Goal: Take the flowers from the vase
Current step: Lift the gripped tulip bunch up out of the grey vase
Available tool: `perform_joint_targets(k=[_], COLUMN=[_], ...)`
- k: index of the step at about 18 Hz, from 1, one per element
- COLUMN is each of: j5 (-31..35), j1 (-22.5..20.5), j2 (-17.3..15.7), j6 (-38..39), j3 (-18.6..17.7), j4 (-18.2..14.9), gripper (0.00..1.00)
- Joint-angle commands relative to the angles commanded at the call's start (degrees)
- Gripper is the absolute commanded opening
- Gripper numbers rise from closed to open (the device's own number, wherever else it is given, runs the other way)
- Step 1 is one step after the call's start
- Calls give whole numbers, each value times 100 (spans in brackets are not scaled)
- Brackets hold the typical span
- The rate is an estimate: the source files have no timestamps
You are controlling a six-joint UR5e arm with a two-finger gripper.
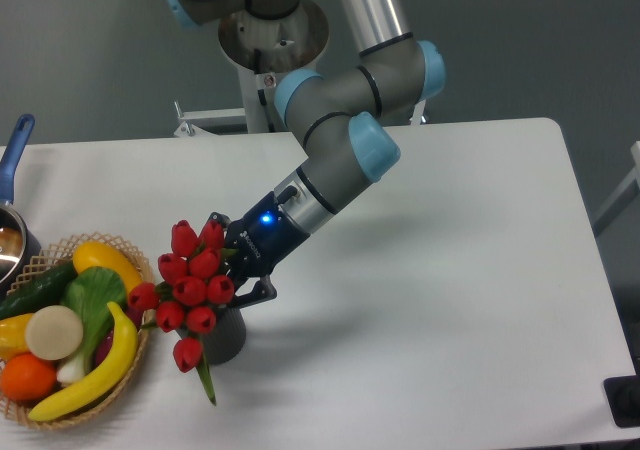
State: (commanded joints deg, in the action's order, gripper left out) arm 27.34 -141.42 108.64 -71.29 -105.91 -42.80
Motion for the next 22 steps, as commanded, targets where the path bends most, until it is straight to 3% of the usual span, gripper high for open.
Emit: perform_joint_targets(k=[6, 13, 22], j5=[-88, -220, -360], j1=[-35, -141, -149], j2=[-115, -501, -748], j6=[168, 643, 1724], j3=[52, 140, 834], j4=[0, 0, 0], gripper=[36, 36, 36])
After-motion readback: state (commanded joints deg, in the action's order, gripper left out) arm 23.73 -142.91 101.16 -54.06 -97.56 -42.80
